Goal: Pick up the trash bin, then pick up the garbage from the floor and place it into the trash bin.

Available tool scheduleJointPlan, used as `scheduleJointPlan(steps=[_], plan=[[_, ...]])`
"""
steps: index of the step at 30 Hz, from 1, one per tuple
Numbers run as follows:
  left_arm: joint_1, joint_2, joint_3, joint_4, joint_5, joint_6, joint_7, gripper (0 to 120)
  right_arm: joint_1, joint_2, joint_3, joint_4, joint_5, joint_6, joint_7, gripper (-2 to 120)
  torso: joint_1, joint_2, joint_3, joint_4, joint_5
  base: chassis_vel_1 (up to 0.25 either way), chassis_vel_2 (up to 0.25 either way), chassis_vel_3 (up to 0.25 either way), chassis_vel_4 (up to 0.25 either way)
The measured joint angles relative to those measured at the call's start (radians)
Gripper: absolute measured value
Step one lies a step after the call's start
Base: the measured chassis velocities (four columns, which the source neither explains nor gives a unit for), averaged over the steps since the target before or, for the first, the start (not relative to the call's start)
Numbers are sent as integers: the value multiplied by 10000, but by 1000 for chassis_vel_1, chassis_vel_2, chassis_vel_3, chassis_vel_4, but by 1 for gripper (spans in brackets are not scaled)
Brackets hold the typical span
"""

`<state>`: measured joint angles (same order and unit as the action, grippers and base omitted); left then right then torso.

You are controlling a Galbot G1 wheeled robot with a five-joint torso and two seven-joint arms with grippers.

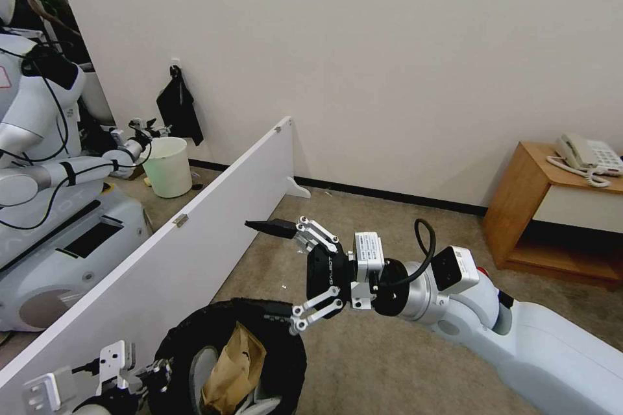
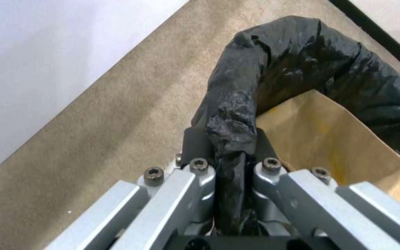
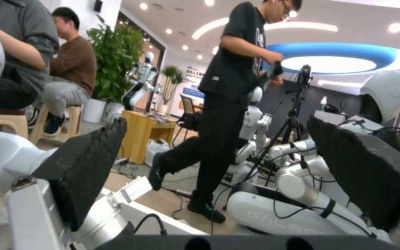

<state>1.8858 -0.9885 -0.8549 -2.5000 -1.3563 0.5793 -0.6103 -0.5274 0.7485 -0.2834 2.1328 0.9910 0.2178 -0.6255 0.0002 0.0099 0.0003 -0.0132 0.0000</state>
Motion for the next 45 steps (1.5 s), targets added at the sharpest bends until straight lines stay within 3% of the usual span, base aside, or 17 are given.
scheduleJointPlan(steps=[13, 15, 17, 18, 20, 25, 26, 28, 30, 31, 33, 34, 36, 43, 45], plan=[[-63, -34, 76, 0, 2, 0, -12, 4, -380, -122, 527, 17, -18, -43, 426, 100, 0, 0, 0, 0, 0, 0, 0, 0, 0], [-102, -41, 138, 0, 18, 0, -12, 4, -541, -127, 809, -67, -43, -111, 996, 100, -1, 0, 0, 0, 0, 0, 0, 0, 0], [-138, -41, 274, 0, 79, 0, -10, 4, -1013, -342, 1580, -341, -268, -282, 2281, 100, 0, 0, 1, 6, 2, 0, 0, 0, 0], [-138, -41, 274, 0, 79, 0, -10, 4, -1013, -342, 1580, -341, -268, -282, 2281, 100, 0, 0, 1, 6, 2, 0, 0, 0, 0], [-274, -41, 354, 0, 165, 0, -6, 4, -2159, -913, 2952, -278, -315, -613, 3388, 100, 0, 0, 0, -1, 1, 0, 0, 0, 0], [-510, -4, 437, 0, 232, 6, 17, 4, -4079, -1765, 4794, 99, -500, -1185, 4640, 100, -1, 0, 0, -8, 0, 0, 0, 0, 0], [-575, 13, 449, 0, 248, 8, 18, 4, -4522, -1904, 5325, 170, -629, -1336, 5026, 100, 0, 0, 0, 0, 3, 0, 0, 0, 0], [-637, 23, 463, 0, 259, 12, 18, 4, -5003, -2019, 5949, 214, -800, -1469, 5382, 100, 0, 0, 0, 3, 3, 0, 0, 0, 0], [-751, 45, 488, 0, 339, 26, 30, 4, -6437, -2179, 7455, 354, -1218, -1877, 6329, 100, 0, 0, 0, 3, -1, 0, 0, 0, 0], [-751, 45, 488, 0, 339, 26, 30, 4, -6437, -2179, 7455, 354, -1218, -1877, 6329, 100, 0, 0, 0, 3, -1, 0, 0, 0, 0], [-845, 32, 513, 0, 440, 38, 61, 4, -8222, -2209, 9092, 489, -1619, -2194, 6970, 100, 0, 1, -1, -4, 6, 0, 0, 0, 0], [-845, 32, 513, 0, 440, 38, 61, 4, -8222, -2209, 9092, 489, -1619, -2194, 6970, 100, 0, 1, -1, -4, 6, 0, 0, 0, 0], [-959, -15, 603, 0, 633, 48, 101, 4, -9842, -1837, 10783, 767, -1977, -2393, 7250, 100, -1, 0, -1, 3, -1, 0, 0, 0, 0], [-977, -79, 777, 0, 909, 48, 226, 4, -11699, -748, 12238, 1153, -2739, -2506, 7246, 100, -1, 1, -1, -2, 3, 0, 0, 0, 0], [-975, -114, 856, 0, 1009, 41, 293, 4, -12769, 192, 12959, 1352, -3439, -2438, 7076, 100, -1, 2, -1, 2, 2, 0, 0, 0, 0]])
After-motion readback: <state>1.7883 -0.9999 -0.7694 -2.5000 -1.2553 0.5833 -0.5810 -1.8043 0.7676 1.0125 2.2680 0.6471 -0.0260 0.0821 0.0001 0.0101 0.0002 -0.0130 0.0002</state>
